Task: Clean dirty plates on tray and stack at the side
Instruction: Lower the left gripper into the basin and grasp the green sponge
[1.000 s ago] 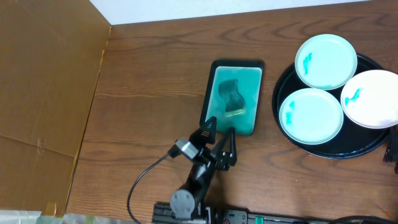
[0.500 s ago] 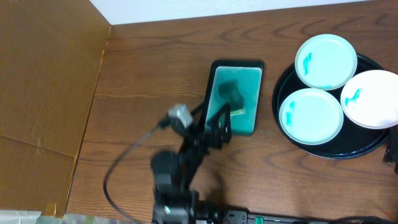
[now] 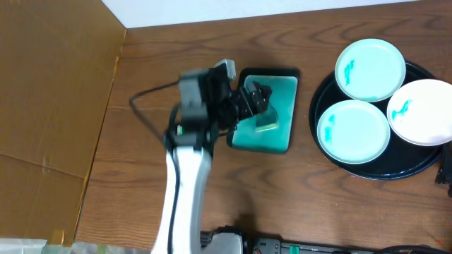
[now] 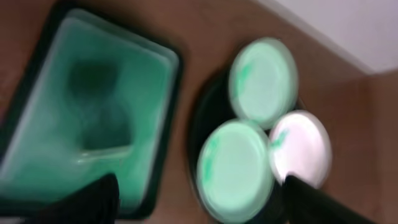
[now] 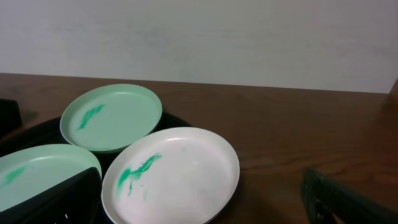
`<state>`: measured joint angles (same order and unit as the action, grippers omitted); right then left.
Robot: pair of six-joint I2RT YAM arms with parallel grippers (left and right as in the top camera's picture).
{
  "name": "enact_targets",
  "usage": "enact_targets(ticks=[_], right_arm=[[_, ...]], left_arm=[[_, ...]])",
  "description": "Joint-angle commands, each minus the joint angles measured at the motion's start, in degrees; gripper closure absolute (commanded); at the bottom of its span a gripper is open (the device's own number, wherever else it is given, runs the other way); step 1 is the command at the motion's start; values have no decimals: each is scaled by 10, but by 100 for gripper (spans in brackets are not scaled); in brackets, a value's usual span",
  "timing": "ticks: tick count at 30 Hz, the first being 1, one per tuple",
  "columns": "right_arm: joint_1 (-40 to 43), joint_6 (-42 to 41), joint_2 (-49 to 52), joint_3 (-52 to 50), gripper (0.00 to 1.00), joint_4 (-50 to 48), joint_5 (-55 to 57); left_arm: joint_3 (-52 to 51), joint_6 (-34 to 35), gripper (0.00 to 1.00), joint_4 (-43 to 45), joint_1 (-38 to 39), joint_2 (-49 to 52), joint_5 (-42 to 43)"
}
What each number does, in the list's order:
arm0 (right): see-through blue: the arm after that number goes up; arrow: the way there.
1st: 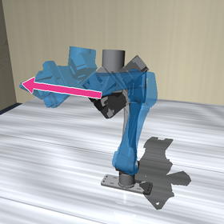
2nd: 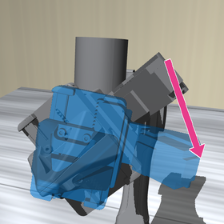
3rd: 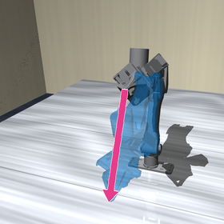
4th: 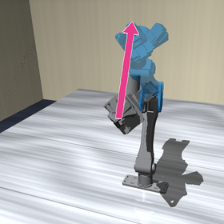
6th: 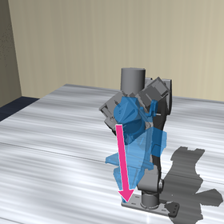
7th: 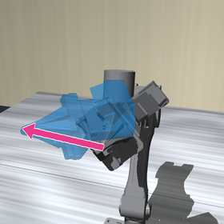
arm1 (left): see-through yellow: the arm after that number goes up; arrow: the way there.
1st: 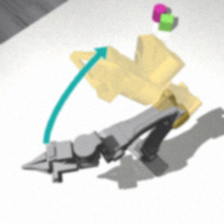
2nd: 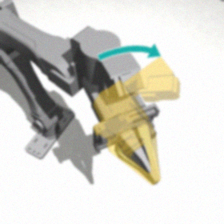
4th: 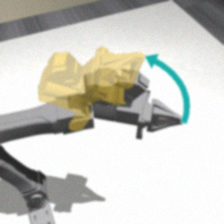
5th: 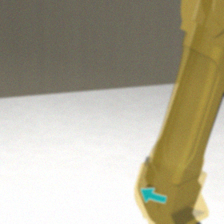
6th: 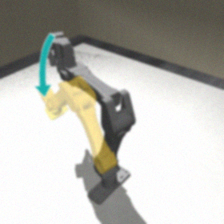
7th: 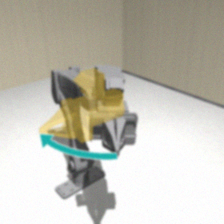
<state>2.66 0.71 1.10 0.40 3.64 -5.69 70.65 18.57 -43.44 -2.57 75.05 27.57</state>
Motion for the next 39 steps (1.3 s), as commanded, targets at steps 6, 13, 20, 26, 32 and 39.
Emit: enact_targets(ticks=[6,13,20,26,32,39], right_arm=[[5,7,-1,-1,1,2,0],[5,7,-1,-1,1,2,0],[5,7,-1,-1,1,2,0],[5,7,-1,-1,1,2,0],[5,7,-1,-1,1,2,0],[5,7,-1,-1,1,2,0]], left_arm=[[84,6,16,-28,4,185,-118],[84,34,2,15,4,279,-116],[84,33,2,50,17,353,-122],[84,34,2,80,57,375,-249],[83,34,2,87,78,382,-332],[83,39,7,95,78,412,-325]])
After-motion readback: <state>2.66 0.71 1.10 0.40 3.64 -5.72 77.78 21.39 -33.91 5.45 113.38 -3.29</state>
